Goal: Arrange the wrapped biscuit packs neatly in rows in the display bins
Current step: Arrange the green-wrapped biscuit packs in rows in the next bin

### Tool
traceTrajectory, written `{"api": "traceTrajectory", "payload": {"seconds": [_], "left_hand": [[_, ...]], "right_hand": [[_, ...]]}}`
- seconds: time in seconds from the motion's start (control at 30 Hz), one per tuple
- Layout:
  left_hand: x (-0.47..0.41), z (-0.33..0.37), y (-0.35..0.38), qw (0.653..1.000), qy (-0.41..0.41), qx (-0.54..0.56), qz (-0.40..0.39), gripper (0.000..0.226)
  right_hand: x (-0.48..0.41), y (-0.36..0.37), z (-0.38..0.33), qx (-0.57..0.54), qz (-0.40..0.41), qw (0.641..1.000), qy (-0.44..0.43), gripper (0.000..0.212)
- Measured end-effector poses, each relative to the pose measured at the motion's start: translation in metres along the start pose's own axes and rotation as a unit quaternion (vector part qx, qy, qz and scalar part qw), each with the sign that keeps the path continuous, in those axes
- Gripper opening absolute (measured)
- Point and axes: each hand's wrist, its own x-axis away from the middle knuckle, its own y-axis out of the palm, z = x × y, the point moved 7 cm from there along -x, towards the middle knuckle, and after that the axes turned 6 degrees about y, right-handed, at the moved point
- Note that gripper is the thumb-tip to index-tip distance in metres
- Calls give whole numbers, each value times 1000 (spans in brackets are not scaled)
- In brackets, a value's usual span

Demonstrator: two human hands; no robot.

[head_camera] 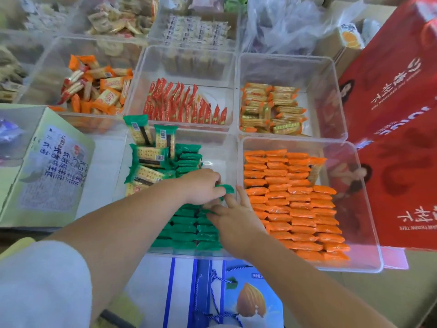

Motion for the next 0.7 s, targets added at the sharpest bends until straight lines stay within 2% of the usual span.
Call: {"api": "traceTrajectory", "payload": {"seconds": [0.17,0.27,0.37,0.43,0.5,0.57,0.63,0.7], "left_hand": [[-5,4,19,994,13,-77,-76,28],[-2,3,28,990,14,-104,-94,31],[2,3,31,995,24,-66,-64,35],[7,2,32,999,28,-16,-28,34],[14,-1,33,999,23,25,-4,31],[22,-3,36,999,19,29,8,28],[30,-3,42,1000,17,3,22,27],[37,-4,46,998,22,-31,58,36]], "right_hand": [[2,-2,1,-12,-2,1000,-5,51],[1,-1,3,-19,-6,1000,2,48],[2,-3,5,-52,18,998,17,46],[4,-8,10,-117,79,989,37,40],[6,-14,22,-233,151,958,76,30],[1,-20,32,-293,177,933,111,30],[-9,-24,33,-246,157,950,112,31],[-21,-27,31,-187,110,970,109,33]]}}
